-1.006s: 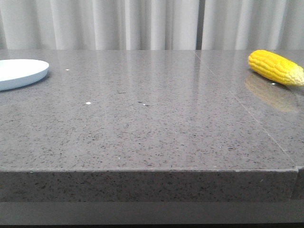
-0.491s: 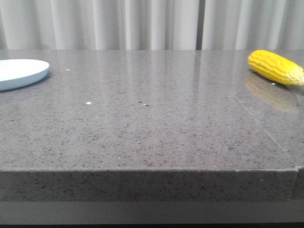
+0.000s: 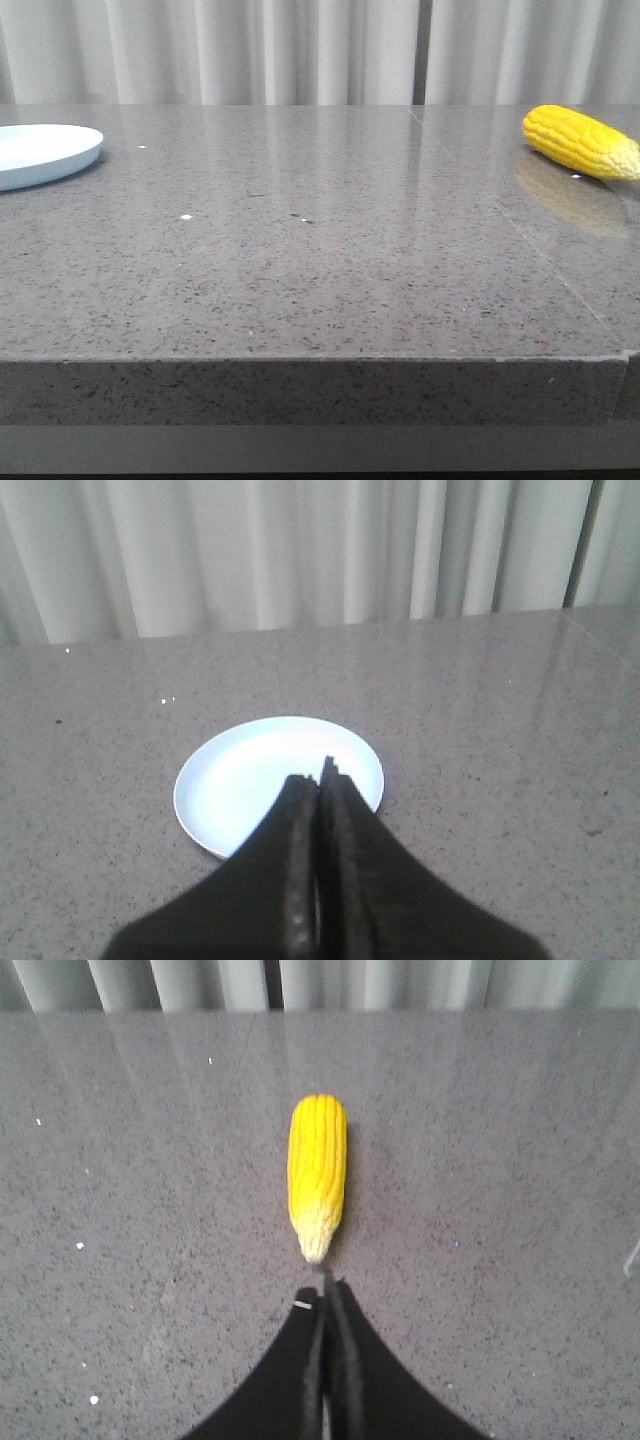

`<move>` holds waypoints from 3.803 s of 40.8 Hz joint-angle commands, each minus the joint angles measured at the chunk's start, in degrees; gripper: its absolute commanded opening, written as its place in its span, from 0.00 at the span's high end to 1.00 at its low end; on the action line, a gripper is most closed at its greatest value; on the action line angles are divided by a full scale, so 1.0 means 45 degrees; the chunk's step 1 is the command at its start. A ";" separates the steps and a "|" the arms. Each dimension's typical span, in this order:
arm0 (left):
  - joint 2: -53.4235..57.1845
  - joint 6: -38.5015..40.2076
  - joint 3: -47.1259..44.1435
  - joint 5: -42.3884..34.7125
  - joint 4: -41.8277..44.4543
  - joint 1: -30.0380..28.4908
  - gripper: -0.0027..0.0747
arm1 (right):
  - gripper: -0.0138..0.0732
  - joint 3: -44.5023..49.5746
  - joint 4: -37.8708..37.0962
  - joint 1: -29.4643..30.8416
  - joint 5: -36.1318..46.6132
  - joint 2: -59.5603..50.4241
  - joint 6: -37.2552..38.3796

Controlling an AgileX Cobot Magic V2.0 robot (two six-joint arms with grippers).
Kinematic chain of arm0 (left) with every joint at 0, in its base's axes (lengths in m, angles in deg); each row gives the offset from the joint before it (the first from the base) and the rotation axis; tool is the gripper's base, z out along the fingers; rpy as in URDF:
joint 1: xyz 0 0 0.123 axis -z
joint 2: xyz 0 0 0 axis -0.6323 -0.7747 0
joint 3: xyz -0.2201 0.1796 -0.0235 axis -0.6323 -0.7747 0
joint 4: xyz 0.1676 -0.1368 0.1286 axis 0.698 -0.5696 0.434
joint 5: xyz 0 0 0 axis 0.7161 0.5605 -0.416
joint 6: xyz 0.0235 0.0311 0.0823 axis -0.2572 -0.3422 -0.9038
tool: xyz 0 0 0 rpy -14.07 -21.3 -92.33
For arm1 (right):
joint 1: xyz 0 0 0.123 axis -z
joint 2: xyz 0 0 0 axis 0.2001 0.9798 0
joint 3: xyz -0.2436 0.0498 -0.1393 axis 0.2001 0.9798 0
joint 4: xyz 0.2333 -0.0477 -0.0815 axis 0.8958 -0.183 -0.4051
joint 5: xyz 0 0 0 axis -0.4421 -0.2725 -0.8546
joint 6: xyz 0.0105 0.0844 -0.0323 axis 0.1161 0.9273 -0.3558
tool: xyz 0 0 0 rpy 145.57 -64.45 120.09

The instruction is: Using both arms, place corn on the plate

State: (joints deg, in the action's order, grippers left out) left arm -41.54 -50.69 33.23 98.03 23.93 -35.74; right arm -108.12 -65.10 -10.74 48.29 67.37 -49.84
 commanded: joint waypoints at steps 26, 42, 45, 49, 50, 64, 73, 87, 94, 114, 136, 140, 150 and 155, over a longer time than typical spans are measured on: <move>-0.0943 0.0086 -0.0017 -0.0157 -0.0228 -0.0031 0.26 | 0.16 -0.0408 -0.0157 0.0107 0.0768 0.1903 -0.0326; -0.2625 0.0086 0.1813 0.2923 -0.0091 -0.0031 0.25 | 0.14 -0.0408 -0.0139 0.0107 0.0784 0.1903 -0.0326; -0.3270 0.0086 0.2252 0.3173 -0.0049 -0.0031 0.25 | 0.14 -0.0408 -0.0139 0.0107 0.0784 0.1903 -0.0326; -0.4069 0.0086 0.2789 0.3291 -0.0049 -0.0031 0.25 | 0.14 -0.0408 -0.0139 0.0107 0.0784 0.1903 -0.0326; -0.4292 0.0086 0.2954 0.3398 -0.0049 -0.0031 0.25 | 0.14 -0.0408 -0.0139 0.0107 0.0784 0.1903 -0.0326; -0.7211 0.0086 0.4420 0.3986 0.2020 -0.0335 0.25 | 0.14 -0.0408 -0.0139 0.0107 0.0784 0.1903 -0.0326; -0.9266 0.0086 0.5213 0.3392 0.0726 -0.2393 0.25 | 0.14 -0.0408 -0.0139 0.0107 0.0784 0.1903 -0.0326; -1.2666 -0.3112 0.6804 0.3390 -0.4840 -0.4468 0.26 | 0.14 -0.0408 -0.0139 0.0107 0.0784 0.1903 -0.0326; -1.4037 -0.3261 0.7855 0.3274 -0.5037 -0.4468 0.26 | 0.14 -0.0408 -0.0139 0.0107 0.0784 0.1903 -0.0326; -1.5970 -0.3261 0.9373 0.2306 -0.5014 -0.4468 0.26 | 0.14 -0.0408 -0.0139 0.0107 0.0784 0.1903 -0.0326; -1.6449 -0.3289 0.9449 0.2863 -0.4994 -0.4468 0.49 | 0.14 -0.0408 -0.0139 0.0107 0.0784 0.1903 -0.0326; -1.6449 -0.3289 0.9449 0.2863 -0.4994 -0.4468 0.70 | 0.14 -0.0408 -0.0139 0.0107 0.0784 0.1903 -0.0326; -1.6336 -0.3289 0.9449 0.2837 -0.5089 -0.4468 0.99 | 0.14 -0.0408 -0.0139 0.0107 0.0784 0.1903 -0.0326; -1.5970 -0.3289 0.9449 0.2869 -0.5881 -0.4468 0.99 | 0.14 -0.0408 -0.0139 0.0107 0.0784 0.1903 -0.0326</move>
State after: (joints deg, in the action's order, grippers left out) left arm -117.92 -65.34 73.87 112.20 1.72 -55.74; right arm -108.12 -65.21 -10.74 48.04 75.69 -50.99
